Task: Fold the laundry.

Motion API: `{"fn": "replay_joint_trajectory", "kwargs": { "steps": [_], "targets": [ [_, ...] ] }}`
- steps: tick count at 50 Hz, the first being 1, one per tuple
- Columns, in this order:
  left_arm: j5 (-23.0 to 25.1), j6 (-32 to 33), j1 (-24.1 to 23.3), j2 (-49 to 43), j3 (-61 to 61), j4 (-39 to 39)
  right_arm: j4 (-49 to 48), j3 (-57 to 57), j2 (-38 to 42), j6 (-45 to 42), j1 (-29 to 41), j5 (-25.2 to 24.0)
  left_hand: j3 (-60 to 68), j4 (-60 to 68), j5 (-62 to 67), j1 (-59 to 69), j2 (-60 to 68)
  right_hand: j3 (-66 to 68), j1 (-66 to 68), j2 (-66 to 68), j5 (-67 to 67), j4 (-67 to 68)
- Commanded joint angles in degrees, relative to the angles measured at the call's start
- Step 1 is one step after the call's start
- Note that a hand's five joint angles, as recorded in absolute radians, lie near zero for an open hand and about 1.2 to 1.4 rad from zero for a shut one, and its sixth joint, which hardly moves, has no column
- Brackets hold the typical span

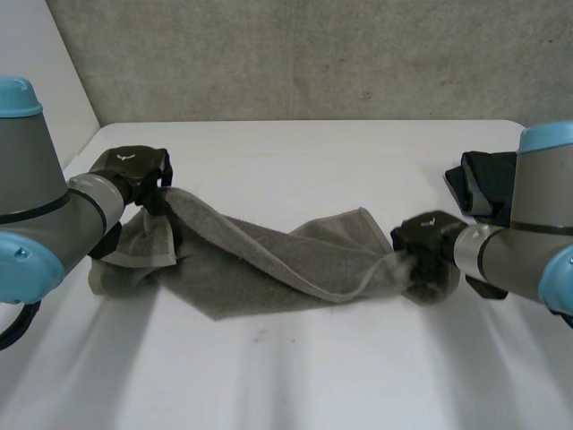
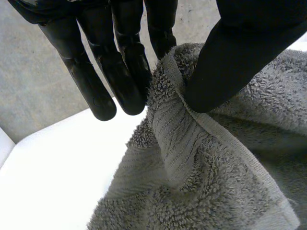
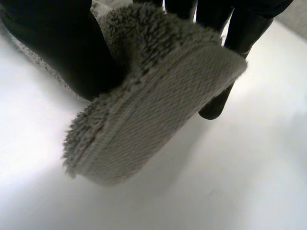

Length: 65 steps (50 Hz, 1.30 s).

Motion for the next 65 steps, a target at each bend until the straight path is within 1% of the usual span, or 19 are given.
{"fn": "replay_joint_trajectory", "kwargs": {
  "steps": [1, 4, 6, 8, 9, 10, 14, 18, 23, 29, 33, 35, 39, 42, 47, 50, 55, 58, 65],
  "targets": [
    [0.78, 8.53, 2.32, -6.14, 7.72, 4.37, -2.83, -11.75, 0.25, 0.79, 0.28, 0.23, 11.91, 11.42, 14.98, 15.5, 11.61, 12.39, 23.92, 13.05, 14.33, 12.04],
    [0.69, 12.67, 3.29, -8.26, 13.71, 6.92, -10.56, -18.44, 0.16, 2.72, 0.63, 1.54, 11.91, 11.42, 14.98, 15.5, 11.61, 12.39, 23.92, 13.05, 14.33, 12.04],
    [0.61, 14.53, 3.91, -9.05, 21.7, 11.04, -15.91, -20.73, -0.1, 4.12, 1.07, 2.6, 11.91, 11.42, 14.98, 15.5, 11.61, 12.39, 23.92, 13.05, 14.33, 12.04],
    [0.69, 14.45, 3.91, -9.23, 26.02, 14.21, -25.4, -23.37, -0.54, 6.93, 2.12, 4.35, 11.91, 11.42, 14.98, 15.5, 11.61, 12.39, 23.92, 13.05, 14.33, 12.04],
    [0.69, 14.18, 4.0, -8.97, 30.13, 18.58, -28.74, -23.64, -0.89, 7.81, 2.47, 4.97, 11.91, 11.42, 14.98, 15.5, 11.61, 12.39, 23.92, 13.05, 14.33, 12.04],
    [0.69, 13.92, 4.17, -8.79, 31.47, 20.45, -35.21, -23.9, -2.11, 8.78, 2.83, 6.02, 11.91, 11.42, 14.98, 15.5, 11.61, 12.39, 23.92, 13.05, 14.33, 12.04],
    [0.69, 11.99, 4.0, -7.74, 34.74, 29.94, -50.25, -22.42, -5.37, 9.76, 3.0, 9.01, 11.91, 11.42, 14.98, 15.5, 11.61, 12.39, 23.92, 13.05, 14.33, 12.04],
    [0.61, 9.44, 4.0, -4.41, 34.04, 35.84, -56.79, -20.66, -7.39, 9.67, 3.53, 10.69, 11.91, 11.42, 14.98, 15.5, 11.61, 12.39, 23.92, 13.05, 14.33, 12.04],
    [1.04, 6.98, 4.35, -2.29, 27.37, 35.93, -56.28, -19.25, -7.84, 9.67, 3.8, 10.43, 11.91, 11.42, 14.98, 15.5, 11.61, 12.39, 23.92, 13.05, 14.33, 12.04],
    [4.9, 6.53, 5.75, 0.26, 10.24, 36.72, -53.91, -13.72, -7.58, 9.32, 3.01, 9.37, 11.91, 11.42, 14.98, 15.5, 11.61, 12.39, 23.92, 13.05, 14.33, 12.04],
    [7.89, 6.53, 7.43, 0.09, -0.22, 36.9, -51.8, -7.3, -7.05, 7.74, 2.83, 5.43, 11.91, 11.42, 14.98, 15.5, 11.61, 12.39, 23.92, 13.05, 14.33, 12.04],
    [8.78, 6.71, 7.52, -0.35, -3.92, 36.9, -50.48, -3.87, -6.09, 6.25, 2.83, 1.39, 11.91, 11.42, 14.98, 15.5, 11.61, 12.39, 23.92, 13.05, 14.33, 12.04],
    [10.18, 7.5, 7.43, -5.0, -10.43, 37.43, -46.8, 0.61, -0.99, 1.16, 2.74, -3.63, 11.91, 11.42, 14.98, 15.5, 11.61, 12.39, 23.92, 13.05, 14.33, 12.04],
    [10.19, 9.6, 6.73, -9.13, -13.33, 37.43, -41.53, 2.81, 2.96, -4.64, 2.74, -3.73, 11.91, 11.42, 14.98, 15.5, 11.61, 12.39, 23.92, 13.05, 14.33, 12.04],
    [10.1, 15.49, 6.73, -10.02, -16.32, 36.99, -33.44, 4.66, 3.94, -9.84, 2.74, -1.36, 11.91, 11.42, 14.98, 15.5, 11.61, 12.39, 23.92, 13.05, 14.33, 12.04],
    [10.19, 19.18, 6.9, -9.58, -18.7, 36.99, -29.22, 6.24, 3.5, -8.88, 2.22, 0.32, 2.54, 2.05, 5.61, 6.13, 2.24, 12.39, 23.92, 13.05, 14.33, 12.04],
    [10.19, 21.83, 6.99, -6.69, -22.38, 36.9, -25.87, 9.93, -1.94, -7.21, 2.04, 1.02, -26.02, -26.51, -22.94, -22.42, -26.32, 12.39, 23.92, 13.05, 14.33, 12.04],
    [9.66, 21.65, 6.81, -6.16, -23.53, 37.16, -25.34, 12.39, -6.07, -4.93, 1.6, 1.2, -32.79, -33.28, -29.72, -29.2, -33.09, 12.39, 23.92, 13.05, 14.33, 12.04],
    [9.39, 21.39, 7.69, -6.68, -24.59, 36.81, -23.5, 14.07, -7.66, 0.87, -0.33, 1.29, -33.32, -33.81, -30.25, -29.73, -33.62, 12.39, 23.92, 13.05, 14.33, 12.04]
  ]
}}
